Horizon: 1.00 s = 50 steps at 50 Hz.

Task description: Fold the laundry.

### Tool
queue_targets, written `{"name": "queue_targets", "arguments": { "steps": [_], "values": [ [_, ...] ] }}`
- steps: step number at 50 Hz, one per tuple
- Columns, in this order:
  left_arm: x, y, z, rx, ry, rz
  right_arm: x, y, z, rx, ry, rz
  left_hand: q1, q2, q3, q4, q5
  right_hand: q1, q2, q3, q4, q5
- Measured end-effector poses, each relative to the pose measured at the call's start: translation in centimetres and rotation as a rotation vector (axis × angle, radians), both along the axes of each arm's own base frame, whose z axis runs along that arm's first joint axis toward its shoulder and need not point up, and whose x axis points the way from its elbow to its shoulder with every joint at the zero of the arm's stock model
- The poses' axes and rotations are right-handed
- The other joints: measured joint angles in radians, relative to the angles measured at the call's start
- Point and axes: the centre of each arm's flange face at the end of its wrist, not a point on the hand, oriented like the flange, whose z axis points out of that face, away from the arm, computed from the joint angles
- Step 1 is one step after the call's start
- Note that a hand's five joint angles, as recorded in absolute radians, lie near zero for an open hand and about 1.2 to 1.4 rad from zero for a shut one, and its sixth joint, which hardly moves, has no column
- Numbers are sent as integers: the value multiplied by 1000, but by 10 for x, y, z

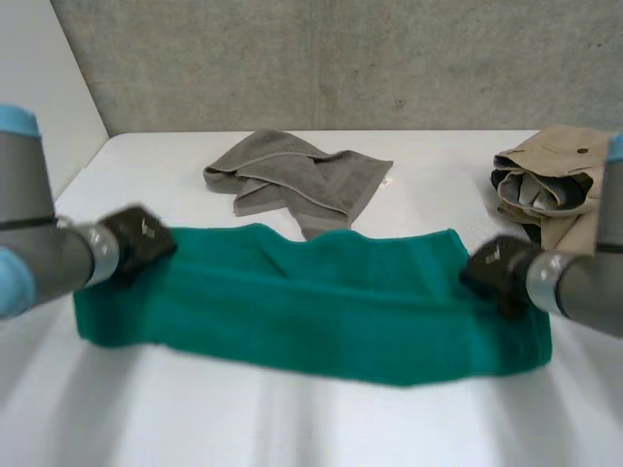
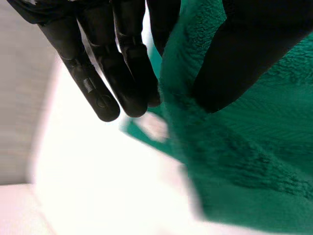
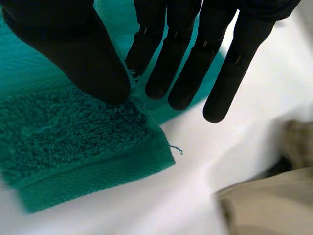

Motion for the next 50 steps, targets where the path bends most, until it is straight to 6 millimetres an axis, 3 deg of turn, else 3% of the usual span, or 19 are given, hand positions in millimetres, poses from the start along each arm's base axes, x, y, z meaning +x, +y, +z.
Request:
{"name": "queue_targets", "arguments": {
  "steps": [4, 8, 10, 14, 16, 20, 24, 28, 37, 38, 45, 50],
  "values": [
    [-17, -43, 32, -226, 91, 10, 17, -43, 19, -192, -112, -58, 0, 0, 0, 0, 0, 0, 0, 0, 0, 0],
    [-28, -76, 94, -509, 266, 41, 33, -81, 66, -439, -289, -110, 0, 0, 0, 3, 0, 0, 0, 2, 0, 0],
    [-29, -85, 131, -649, 391, 64, 39, -96, 103, -586, -427, -131, 0, 0, 0, 3, 0, 0, 0, 3, 0, 0],
    [-19, -89, 200, -900, 686, 98, 44, -105, 165, -794, -685, -133, 0, 0, 0, 3, 0, 0, 0, 3, 0, 0],
    [-13, -88, 220, -973, 798, 105, 44, -103, 188, -865, -794, -118, 0, 0, 0, 3, 0, 0, 0, 3, 0, 0],
    [-3, -88, 231, -1016, 931, 123, 44, -96, 210, -948, -924, -84, 0, 0, 0, 3, 0, 0, 0, 3, 0, 0],
    [1, -94, 212, -964, 941, 153, 45, -92, 206, -955, -947, -71, 0, 0, 0, 3, 0, 0, 0, 3, 0, 0],
    [6, -102, 179, -872, 900, 186, 47, -90, 184, -903, -907, -78, 0, 0, 0, 3, 0, 0, 0, 3, 0, 0],
    [7, -104, 83, -614, 790, 171, 50, -82, 96, -632, -704, -99, 0, 1, 1, 4, 0, 0, 0, 3, 1, 0],
    [6, -101, 68, -573, 774, 161, 50, -79, 80, -578, -669, -101, 0, 1, 1, 4, 0, 0, 0, 3, 1, 0],
    [8, -70, 0, -368, 651, 113, 37, -53, 17, -335, -487, -113, 0, 1, 1, 4, 0, 0, 0, 3, 1, 0],
    [17, -32, -28, -235, 518, 83, 14, -25, -8, -179, -303, -110, 0, 1, 1, 4, 0, 0, 0, 3, 1, 0]
  ]
}}
